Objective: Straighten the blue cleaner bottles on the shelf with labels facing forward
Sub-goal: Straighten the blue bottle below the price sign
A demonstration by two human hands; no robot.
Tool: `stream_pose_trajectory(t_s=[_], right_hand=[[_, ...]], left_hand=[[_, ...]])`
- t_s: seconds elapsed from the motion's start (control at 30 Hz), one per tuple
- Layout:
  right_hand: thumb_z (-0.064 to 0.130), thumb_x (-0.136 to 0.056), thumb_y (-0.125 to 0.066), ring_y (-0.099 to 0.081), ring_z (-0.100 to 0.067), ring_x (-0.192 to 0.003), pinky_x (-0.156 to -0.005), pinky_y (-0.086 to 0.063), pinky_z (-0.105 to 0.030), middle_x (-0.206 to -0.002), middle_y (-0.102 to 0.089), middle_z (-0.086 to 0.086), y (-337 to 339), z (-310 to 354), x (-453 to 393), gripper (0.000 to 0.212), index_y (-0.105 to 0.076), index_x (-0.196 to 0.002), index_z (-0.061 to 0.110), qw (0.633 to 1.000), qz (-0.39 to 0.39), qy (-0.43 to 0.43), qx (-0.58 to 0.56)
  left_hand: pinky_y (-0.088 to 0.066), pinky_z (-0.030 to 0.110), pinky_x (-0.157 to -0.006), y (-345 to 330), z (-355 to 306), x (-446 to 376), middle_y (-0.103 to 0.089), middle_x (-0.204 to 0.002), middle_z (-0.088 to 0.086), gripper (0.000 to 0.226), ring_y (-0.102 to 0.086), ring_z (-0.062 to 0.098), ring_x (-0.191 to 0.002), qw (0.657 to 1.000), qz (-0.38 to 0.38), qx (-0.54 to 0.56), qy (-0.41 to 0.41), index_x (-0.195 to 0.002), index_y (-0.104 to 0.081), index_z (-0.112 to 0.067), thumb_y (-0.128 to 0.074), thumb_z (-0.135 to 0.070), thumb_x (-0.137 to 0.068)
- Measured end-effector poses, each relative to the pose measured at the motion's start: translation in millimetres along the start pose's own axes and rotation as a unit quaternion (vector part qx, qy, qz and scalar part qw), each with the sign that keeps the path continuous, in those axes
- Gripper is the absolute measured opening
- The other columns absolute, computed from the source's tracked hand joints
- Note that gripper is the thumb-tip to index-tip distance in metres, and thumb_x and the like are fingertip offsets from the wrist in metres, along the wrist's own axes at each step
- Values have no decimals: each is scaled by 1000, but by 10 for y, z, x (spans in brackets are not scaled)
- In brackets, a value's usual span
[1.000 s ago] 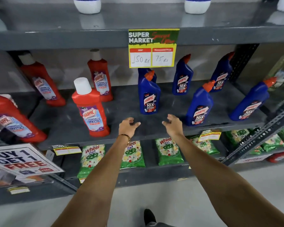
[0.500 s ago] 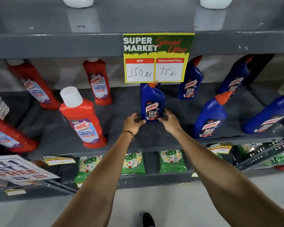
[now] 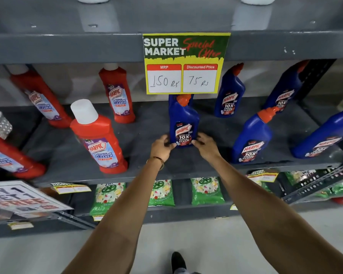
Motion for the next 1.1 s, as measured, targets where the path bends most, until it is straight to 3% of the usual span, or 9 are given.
stream_pose_trajectory(t_s=[0.13, 0.4, 0.73, 1.1], right_hand=[[17, -89, -58, -53, -23, -122, -101, -44, -36, -130, -59, -12, 26, -42, 213, 42, -50, -129, 8, 1000, -18, 12, 16], [16, -87, -60, -61, -25, -110, -84, -45, -27, -117, -67, -16, 53, -104, 569, 33, -58, -118, 4, 998, -33, 37, 38], [12, -86, -61, -62, -27, -107, -90, -48, -37, -114, -67, -17, 72, -99, 739, 28, -59, -112, 2, 998, -24, 37, 34], [13, -86, -62, -63, -25, -104, -83, -47, -29, -112, -68, -16, 73, -85, 779, 27, -59, -111, 3, 999, -23, 30, 35]], left_hand=[[-45, 29, -91, 0, 36, 168, -66, -118, 14, 35, -61, 25, -108, 1000, -20, -9, -4, -115, -59, -8, -66, -15, -82], [-46, 30, -92, 4, 99, 484, -67, -115, 16, 37, -62, 26, -107, 999, -32, -17, -11, -114, -60, -4, -68, -18, -81], [-47, 31, -93, 24, 96, 671, -67, -115, 16, 39, -62, 26, -105, 999, -23, -23, -15, -115, -60, -3, -68, -17, -80], [-48, 35, -97, 21, 72, 734, -67, -115, 15, 37, -62, 25, -106, 999, -25, -22, -9, -115, -60, -4, -67, -16, -81]])
Point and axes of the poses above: each hand's wrist, its own x-axis away from the middle knuckle, its own y-axis out of the back of the hand, z = x × y, the point moved 2 cm from there along -x, towards the middle knuckle
